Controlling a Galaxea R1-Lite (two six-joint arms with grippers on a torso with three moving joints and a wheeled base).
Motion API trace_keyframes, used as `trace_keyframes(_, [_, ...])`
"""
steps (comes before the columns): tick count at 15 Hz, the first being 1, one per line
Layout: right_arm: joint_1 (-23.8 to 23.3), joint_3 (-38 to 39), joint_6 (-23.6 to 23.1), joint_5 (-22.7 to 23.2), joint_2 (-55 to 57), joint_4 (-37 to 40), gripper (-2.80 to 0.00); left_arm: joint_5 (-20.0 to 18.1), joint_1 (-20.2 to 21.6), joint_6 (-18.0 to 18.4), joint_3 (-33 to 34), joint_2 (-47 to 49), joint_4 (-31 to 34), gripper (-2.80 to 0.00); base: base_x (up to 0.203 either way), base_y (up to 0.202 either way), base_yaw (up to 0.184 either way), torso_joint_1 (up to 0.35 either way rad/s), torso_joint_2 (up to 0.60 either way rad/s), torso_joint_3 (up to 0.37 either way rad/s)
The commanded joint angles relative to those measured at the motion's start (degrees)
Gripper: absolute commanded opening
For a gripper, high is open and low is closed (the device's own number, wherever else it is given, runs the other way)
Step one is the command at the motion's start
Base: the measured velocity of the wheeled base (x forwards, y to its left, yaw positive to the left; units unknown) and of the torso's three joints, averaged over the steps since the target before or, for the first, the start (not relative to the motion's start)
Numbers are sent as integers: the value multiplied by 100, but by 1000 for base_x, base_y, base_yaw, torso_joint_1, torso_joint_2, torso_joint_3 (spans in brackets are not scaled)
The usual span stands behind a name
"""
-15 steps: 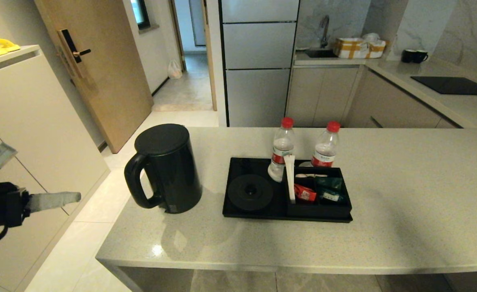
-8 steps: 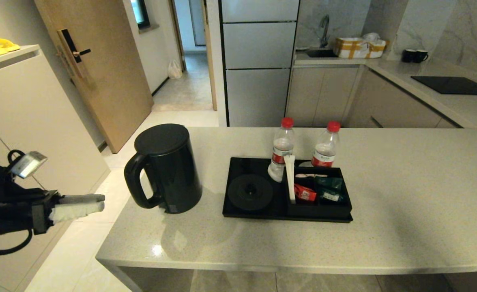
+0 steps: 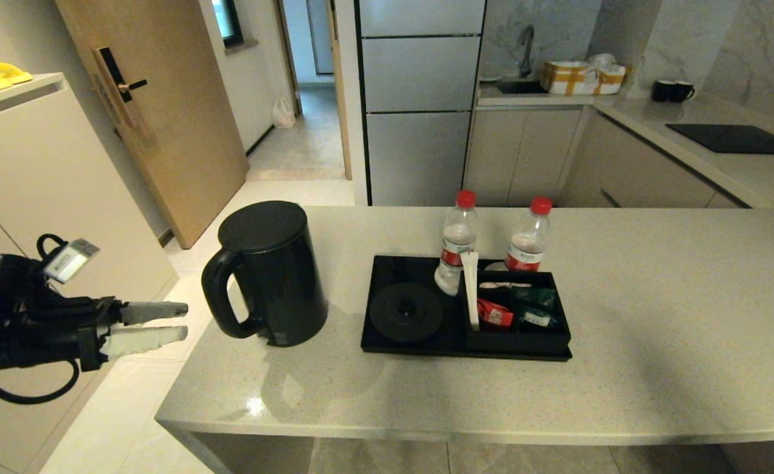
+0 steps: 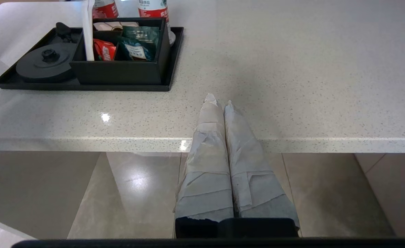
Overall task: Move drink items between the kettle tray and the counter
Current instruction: Return the kettle to its original position
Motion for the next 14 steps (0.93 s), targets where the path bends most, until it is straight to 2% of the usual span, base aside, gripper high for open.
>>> trace_keyframes(1, [-1,0,-2,5,-1,2,-280,-31,-3,15,-136,313,-120,0,0,0,0,0,0,0])
trace_keyframes(4, [-1,0,-2,-4,-1,2,-280,-66,-86,-11,-424,647,-197,0,0,0,0,0,0,0])
trace_keyframes(6, [-1,0,-2,-4,-1,2,-280,-88,-243,-14,-515,747,-267,0,0,0,0,0,0,0])
trace_keyframes(10, [-1,0,-2,-4,-1,2,-280,-121,-723,-57,-598,967,-844,0,0,0,0,0,0,0])
trace_keyframes(14, [-1,0,-2,5,-1,2,-280,-308,-891,-157,-742,972,-980,0,0,0,0,0,0,0])
